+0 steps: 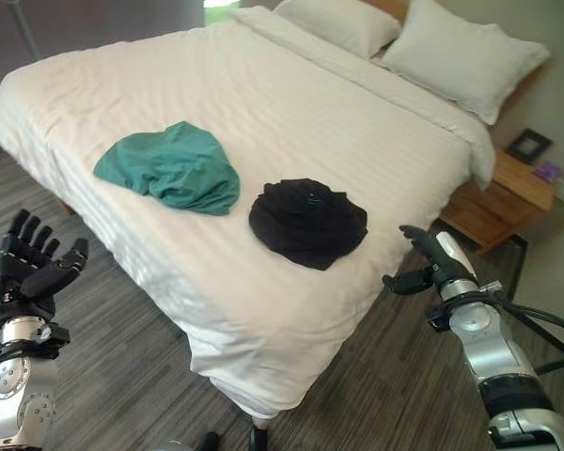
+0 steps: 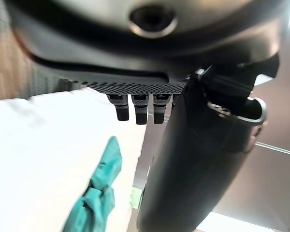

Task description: Pick up bed clothes into laundry basket.

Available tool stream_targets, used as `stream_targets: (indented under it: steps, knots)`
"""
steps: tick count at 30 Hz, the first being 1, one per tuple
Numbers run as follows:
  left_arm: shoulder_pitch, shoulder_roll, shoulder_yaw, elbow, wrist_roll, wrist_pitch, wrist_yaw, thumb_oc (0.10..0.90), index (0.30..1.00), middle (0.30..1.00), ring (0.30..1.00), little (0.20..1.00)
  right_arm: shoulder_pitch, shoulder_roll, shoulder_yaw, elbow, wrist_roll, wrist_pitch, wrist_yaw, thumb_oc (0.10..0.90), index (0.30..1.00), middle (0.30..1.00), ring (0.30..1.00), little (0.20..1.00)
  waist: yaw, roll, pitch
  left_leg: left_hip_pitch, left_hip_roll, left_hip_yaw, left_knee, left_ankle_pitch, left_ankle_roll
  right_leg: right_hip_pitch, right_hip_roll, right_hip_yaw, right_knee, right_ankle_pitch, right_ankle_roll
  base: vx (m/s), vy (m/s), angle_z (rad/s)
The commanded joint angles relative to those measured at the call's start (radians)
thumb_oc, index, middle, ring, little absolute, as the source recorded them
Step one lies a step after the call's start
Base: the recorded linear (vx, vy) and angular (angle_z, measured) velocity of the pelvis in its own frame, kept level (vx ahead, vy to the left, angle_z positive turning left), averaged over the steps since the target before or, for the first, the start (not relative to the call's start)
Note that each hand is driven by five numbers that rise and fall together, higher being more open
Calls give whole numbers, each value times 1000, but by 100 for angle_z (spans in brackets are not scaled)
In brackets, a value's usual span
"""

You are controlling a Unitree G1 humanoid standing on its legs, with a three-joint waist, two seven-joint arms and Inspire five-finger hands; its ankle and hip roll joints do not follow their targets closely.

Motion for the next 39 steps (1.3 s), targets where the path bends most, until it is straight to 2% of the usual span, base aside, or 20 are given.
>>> stream_targets:
  steps: [1, 6, 9, 16, 20, 21, 23, 24, 27, 29, 31, 32, 33, 37, 39]
  knots:
    - [0, 91, -3, -171, -29, -92, -40, 800, 900, 900, 900, 900, -317, -166, 88, 68, -36, -39, -84, 800, 900, 900, 900, 900, 40, 38, -87, -65, 43, -63, -50, 45, -110, -30, 25, -23, 11, -24, 17, -3, -80, 27]
    - [29, 122, -16, -185, -52, -81, -58, 800, 900, 900, 900, 900, -536, -165, 272, 192, -119, -18, -99, 800, 900, 900, 900, 900, 67, 53, -75, -114, 39, -99, -55, 68, -127, -53, 31, -57, 4, -33, 8, -14, -65, 25]
    - [42, 135, -5, -189, -70, -75, -65, 800, 900, 900, 900, 900, -615, -171, 322, 216, -165, -6, -117, 800, 900, 900, 900, 900, 76, 67, -69, -128, 36, -117, -55, 76, -133, -61, 32, -67, 5, -37, 4, 9, -49, 26]
    - [50, 166, 2, -188, -74, -72, -61, 800, 900, 900, 900, 900, -765, -158, 408, 317, -172, 11, -136, 800, 900, 900, 900, 900, 81, 106, -43, -161, 26, -145, -53, 93, -143, -90, 33, -84, 13, -42, -6, -14, -39, 20]
    - [52, 178, 27, -184, -116, -83, -62, 800, 900, 900, 900, 900, -799, -122, 451, 461, -191, 26, -122, 800, 900, 900, 900, 900, 96, 148, -6, -207, 18, -151, -49, 108, -149, -148, 34, -84, 40, -45, -13, -82, -34, 13]
    - [48, 174, 40, -172, -138, -86, -57, 800, 900, 900, 900, 900, -797, -106, 463, 501, -203, 35, -112, 800, 900, 900, 900, 900, 104, 172, 15, -232, 17, -154, -47, 116, -151, -182, 34, -81, 59, -49, -16, -134, -49, 0]
    - [43, 158, 50, -152, -171, -93, -56, 800, 900, 900, 900, 900, -766, -91, 447, 561, -199, 37, -112, 800, 900, 900, 900, 900, 116, 214, 49, -277, 14, -157, -41, 128, -156, -238, 31, -77, 95, -58, -21, -138, -25, 5]
    - [41, 160, 48, -150, -173, -94, -57, 800, 900, 900, 900, 900, -765, -92, 445, 563, -199, 35, -113, 800, 900, 900, 900, 900, 117, 213, 47, -281, 15, -157, -40, 129, -156, -244, 31, -77, 100, -60, -22, -98, -11, 7]
    - [48, 128, 38, -134, -187, -88, -59, 800, 900, 900, 900, 900, -684, -83, 380, 623, -164, 38, -108, 800, 900, 900, 900, 900, 136, 256, 70, -327, 10, -169, -43, 149, -158, -313, 32, -74, 133, -66, -28, -70, -13, 1]
    - [52, 91, 16, -115, -204, -83, -63, 800, 900, 900, 900, 900, -592, -58, 313, 653, -135, 41, -109, 800, 900, 900, 900, 900, 143, 276, 81, -350, 6, -176, -49, 162, -159, -337, 33, -68, 136, -65, -29, -16, -11, 1]
    - [50, 63, -15, -110, -217, -72, -73, 800, 900, 900, 900, 900, -529, -50, 290, 680, -139, 43, -93, 800, 900, 900, 900, 900, 149, 292, 86, -362, 0, -185, -49, 167, -161, -345, 39, -60, 138, -71, -33, 0, 0, 0]
    - [50, 64, -16, -110, -217, -72, -73, 800, 900, 900, 900, 900, -527, -51, 288, 679, -139, 43, -93, 541, 512, 512, 512, 512, 150, 292, 86, -361, 0, -185, -50, 167, -161, -345, 39, -60, 139, -71, -33, 0, 0, 0]
    - [42, 63, -21, -108, -221, -73, -75, 800, 900, 900, 900, 900, -503, -44, 283, 670, -139, 41, -87, 400, 300, 300, 300, 300, 147, 293, 88, -360, 2, -184, -49, 166, -161, -344, 42, -57, 140, -73, -34, 0, 0, 0]
    - [15, 56, -10, -113, -236, -91, -62, 800, 900, 900, 900, 900, -383, -34, 249, 576, -134, 27, -90, 400, 300, 300, 300, 300, 122, 286, 94, -341, 7, -174, -48, 159, -160, -329, 53, -38, 149, -85, -39, 6, 0, -1]
    - [3, 75, 28, -108, -210, -103, -39, 800, 900, 900, 900, 900, -260, -55, 188, 374, -114, 7, -93, 400, 300, 300, 300, 300, 78, 276, 99, -325, 16, -159, -48, 153, -160, -318, 57, -24, 154, -94, -42, 28, 25, -10]
